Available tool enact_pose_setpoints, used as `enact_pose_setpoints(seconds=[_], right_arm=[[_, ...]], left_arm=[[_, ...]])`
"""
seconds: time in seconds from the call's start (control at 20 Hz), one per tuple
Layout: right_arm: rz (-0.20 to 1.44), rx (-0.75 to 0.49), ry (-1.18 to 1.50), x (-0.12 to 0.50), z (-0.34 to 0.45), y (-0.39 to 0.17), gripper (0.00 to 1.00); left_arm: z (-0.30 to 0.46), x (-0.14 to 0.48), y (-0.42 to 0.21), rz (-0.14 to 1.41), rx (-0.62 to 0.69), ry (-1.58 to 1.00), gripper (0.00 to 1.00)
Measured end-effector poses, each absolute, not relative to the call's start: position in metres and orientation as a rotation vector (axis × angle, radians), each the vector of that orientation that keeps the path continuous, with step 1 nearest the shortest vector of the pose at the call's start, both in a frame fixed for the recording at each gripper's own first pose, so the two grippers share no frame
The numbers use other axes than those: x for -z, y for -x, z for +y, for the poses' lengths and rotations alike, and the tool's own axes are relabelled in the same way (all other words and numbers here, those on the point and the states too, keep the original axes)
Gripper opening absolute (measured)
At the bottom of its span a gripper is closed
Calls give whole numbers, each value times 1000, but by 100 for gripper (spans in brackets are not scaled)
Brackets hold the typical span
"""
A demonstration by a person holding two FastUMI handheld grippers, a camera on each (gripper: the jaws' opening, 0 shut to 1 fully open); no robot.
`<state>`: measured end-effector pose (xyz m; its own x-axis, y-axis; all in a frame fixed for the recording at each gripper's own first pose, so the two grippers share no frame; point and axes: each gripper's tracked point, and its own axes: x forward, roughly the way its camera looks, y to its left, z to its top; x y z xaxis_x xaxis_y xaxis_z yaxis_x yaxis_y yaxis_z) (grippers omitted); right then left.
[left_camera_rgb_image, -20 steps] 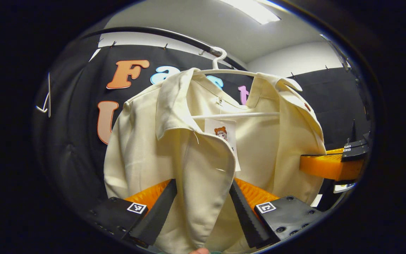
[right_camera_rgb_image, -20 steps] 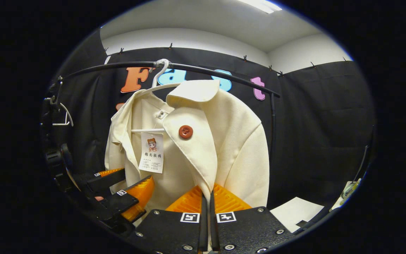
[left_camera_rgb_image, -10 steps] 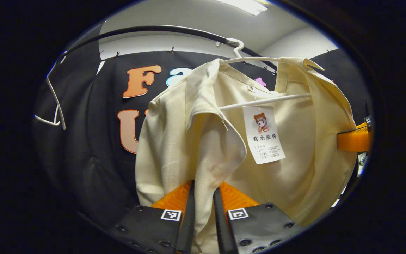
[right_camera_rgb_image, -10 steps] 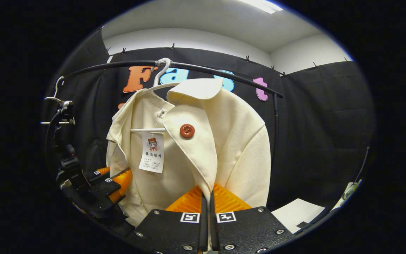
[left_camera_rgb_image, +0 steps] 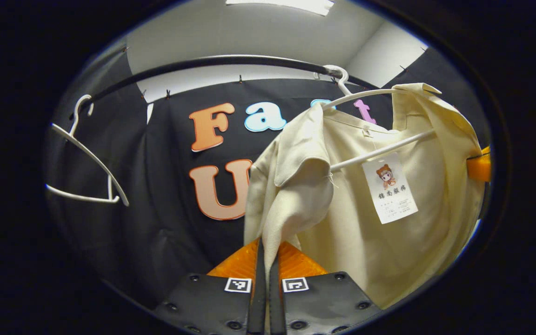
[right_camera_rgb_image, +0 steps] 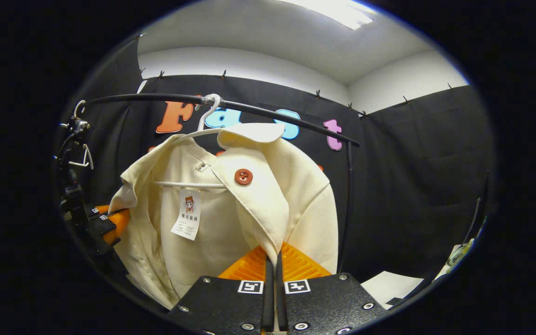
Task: Grasp the clothes on the hanger with both hands and then place them into the laundry hamper below.
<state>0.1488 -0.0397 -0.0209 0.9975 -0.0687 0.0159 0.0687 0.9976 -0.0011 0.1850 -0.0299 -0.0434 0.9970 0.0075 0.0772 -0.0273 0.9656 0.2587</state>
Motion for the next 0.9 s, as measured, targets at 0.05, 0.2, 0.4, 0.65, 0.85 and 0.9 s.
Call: enact_pose_setpoints(seconds=[0.05, 0.2, 0.4, 0.65, 0.85, 0.9], right_arm=[[-13, 58, -10, 19, -36, -146, 2], [-48, 73, 29, -6, -50, -137, 1], [-117, 112, 117, -70, -79, -131, 0], [-181, 176, 195, -132, -118, -136, 0], [-210, 235, 248, -156, -144, -149, 0], [-203, 247, 260, -155, -152, -154, 0]], left_arm=[[-30, 43, -188, -55, -14, -289, 10], [-7, 16, -189, -102, -99, -350, 8], [-6, -24, -191, -222, -118, -416, 7], [-22, -21, -187, -232, -60, -398, 7], [-17, -27, -187, -257, -108, -390, 7], [-15, -30, -187, -262, -120, -395, 7]])
